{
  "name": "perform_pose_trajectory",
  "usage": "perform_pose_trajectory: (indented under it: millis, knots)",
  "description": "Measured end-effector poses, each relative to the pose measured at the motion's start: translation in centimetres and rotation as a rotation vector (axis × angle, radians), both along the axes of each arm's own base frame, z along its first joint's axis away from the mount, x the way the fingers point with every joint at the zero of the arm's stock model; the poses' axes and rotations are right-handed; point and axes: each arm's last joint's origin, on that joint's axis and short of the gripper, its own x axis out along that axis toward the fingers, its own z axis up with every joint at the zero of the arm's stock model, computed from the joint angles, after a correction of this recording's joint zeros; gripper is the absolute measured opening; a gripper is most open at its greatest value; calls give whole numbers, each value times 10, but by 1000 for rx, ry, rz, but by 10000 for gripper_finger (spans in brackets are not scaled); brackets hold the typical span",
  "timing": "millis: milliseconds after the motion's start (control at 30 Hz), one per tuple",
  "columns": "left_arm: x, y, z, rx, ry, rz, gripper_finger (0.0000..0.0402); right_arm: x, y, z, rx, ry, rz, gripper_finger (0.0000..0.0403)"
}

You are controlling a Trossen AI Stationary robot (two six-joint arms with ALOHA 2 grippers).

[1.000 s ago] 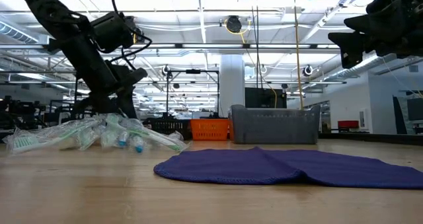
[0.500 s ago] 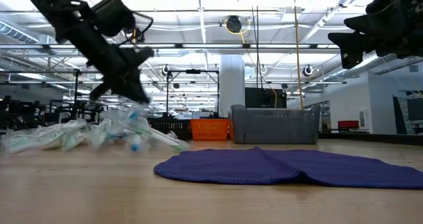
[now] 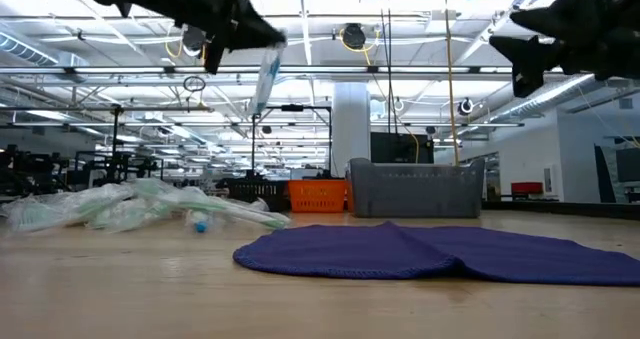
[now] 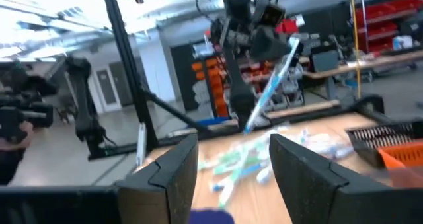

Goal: Pick & Place Toothbrushes
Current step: Put the blue toothbrush into the white basket

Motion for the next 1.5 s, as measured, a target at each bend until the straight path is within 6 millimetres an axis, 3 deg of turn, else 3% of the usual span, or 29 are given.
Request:
perform_pose_trajectory:
  millis: [233, 467, 700, 933, 1267, 1500]
  knots:
    - [21, -8, 0, 100, -128, -44, 3, 19, -3, -10, 38, 182, -2, 155]
    - [53, -7, -13, 142, -170, -82, 3, 47, -8, 8, 26, 168, 0, 157]
    - [104, -8, -2, 193, -145, -191, 3, 77, -13, 17, 33, 206, 0, 161]
    - [136, -18, 13, 282, -69, -236, 4, 99, -17, 28, 17, 203, -1, 162]
    - [143, -28, 19, 315, -70, -236, 4, 113, -19, 46, -13, 134, -2, 162]
    - [143, -32, 19, 328, -57, -202, 5, 125, -20, 45, -11, 148, 5, 156]
